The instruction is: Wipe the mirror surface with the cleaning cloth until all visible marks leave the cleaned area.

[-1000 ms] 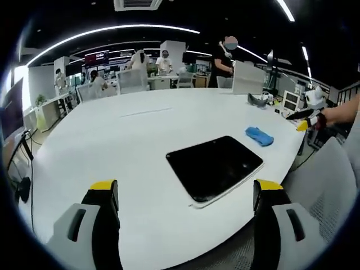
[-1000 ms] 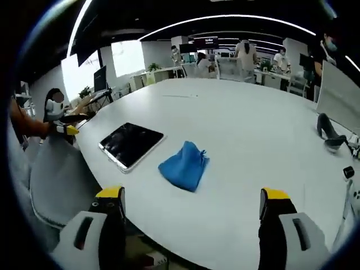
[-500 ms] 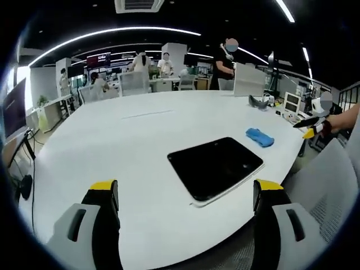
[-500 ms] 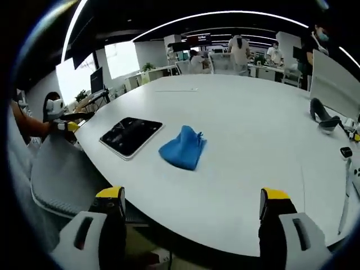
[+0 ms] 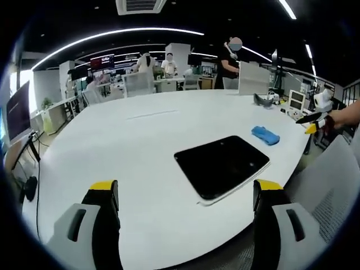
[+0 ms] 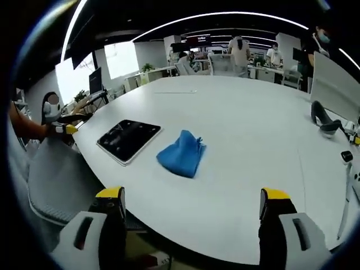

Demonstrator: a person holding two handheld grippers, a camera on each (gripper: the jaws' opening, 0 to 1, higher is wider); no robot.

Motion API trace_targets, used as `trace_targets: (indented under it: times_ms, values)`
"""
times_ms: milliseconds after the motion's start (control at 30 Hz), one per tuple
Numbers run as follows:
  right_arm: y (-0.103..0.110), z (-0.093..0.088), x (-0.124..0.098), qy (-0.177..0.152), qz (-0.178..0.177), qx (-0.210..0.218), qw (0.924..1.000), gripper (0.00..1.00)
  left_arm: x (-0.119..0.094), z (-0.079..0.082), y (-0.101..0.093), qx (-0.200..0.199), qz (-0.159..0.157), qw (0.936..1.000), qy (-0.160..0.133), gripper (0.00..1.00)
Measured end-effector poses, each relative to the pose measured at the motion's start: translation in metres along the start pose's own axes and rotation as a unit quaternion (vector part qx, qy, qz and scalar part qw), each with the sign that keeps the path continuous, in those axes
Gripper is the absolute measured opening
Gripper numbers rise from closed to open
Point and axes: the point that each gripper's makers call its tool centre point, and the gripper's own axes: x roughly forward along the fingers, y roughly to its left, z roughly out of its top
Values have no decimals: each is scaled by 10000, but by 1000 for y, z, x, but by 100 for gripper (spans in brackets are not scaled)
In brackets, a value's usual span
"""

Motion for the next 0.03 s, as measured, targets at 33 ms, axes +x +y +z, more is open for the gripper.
trace_targets:
  times_ms: [33]
  values:
    - [0,0,0,-19,2,-3,10000,98,0,1,0,-5,-6,10000,-19,99]
